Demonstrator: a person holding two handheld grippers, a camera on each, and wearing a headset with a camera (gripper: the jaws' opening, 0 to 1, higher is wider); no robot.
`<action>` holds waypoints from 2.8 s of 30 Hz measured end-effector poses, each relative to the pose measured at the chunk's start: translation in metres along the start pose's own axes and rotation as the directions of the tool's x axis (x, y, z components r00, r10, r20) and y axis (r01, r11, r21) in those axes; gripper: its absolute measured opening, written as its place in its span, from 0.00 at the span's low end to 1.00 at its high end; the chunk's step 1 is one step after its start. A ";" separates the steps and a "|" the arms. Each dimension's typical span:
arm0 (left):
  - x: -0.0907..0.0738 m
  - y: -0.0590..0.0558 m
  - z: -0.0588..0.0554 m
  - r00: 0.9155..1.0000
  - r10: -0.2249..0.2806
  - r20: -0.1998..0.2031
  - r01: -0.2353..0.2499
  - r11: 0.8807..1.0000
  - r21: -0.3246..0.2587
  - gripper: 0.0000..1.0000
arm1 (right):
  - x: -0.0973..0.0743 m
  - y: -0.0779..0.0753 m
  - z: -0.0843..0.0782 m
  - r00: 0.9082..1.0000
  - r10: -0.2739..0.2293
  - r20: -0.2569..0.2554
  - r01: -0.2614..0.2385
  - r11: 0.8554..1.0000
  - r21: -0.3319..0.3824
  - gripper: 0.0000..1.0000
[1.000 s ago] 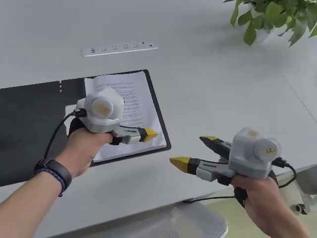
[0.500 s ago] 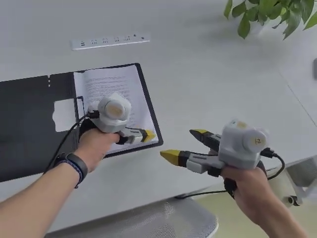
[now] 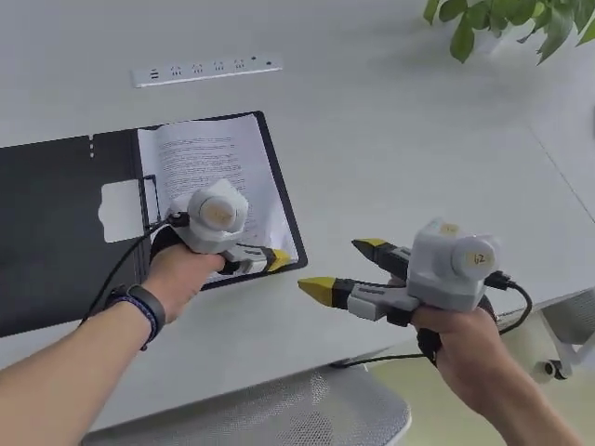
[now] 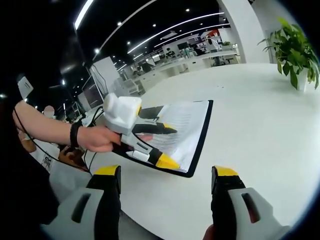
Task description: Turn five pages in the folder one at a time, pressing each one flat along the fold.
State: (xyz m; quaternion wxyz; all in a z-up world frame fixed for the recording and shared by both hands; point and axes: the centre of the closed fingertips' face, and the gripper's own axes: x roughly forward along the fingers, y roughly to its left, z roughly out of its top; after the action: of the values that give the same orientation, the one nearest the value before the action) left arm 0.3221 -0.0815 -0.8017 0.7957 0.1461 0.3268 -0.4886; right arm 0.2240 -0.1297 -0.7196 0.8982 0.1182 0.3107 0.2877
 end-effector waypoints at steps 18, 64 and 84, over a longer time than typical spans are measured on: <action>0.001 0.005 0.002 0.999 0.053 0.009 -0.053 0.999 -0.006 0.71 | 0.006 -0.002 0.007 1.000 0.018 -0.001 -0.018 1.000 -0.005 0.72; -0.003 0.016 0.002 0.996 0.080 0.047 -0.078 0.996 -0.052 0.60 | 0.139 -0.035 0.039 0.984 0.169 0.050 -0.177 0.939 0.296 0.33; -0.021 0.002 0.012 0.997 0.034 0.067 -0.030 0.998 -0.062 0.74 | 0.132 -0.045 0.038 0.986 0.119 0.114 -0.156 0.901 0.406 0.00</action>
State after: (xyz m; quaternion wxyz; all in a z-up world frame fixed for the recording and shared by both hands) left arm 0.3216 -0.0724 -0.7791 0.8182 0.1102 0.3117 -0.4704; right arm 0.3522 -0.0891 -0.7722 0.8429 0.3393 0.3163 0.2728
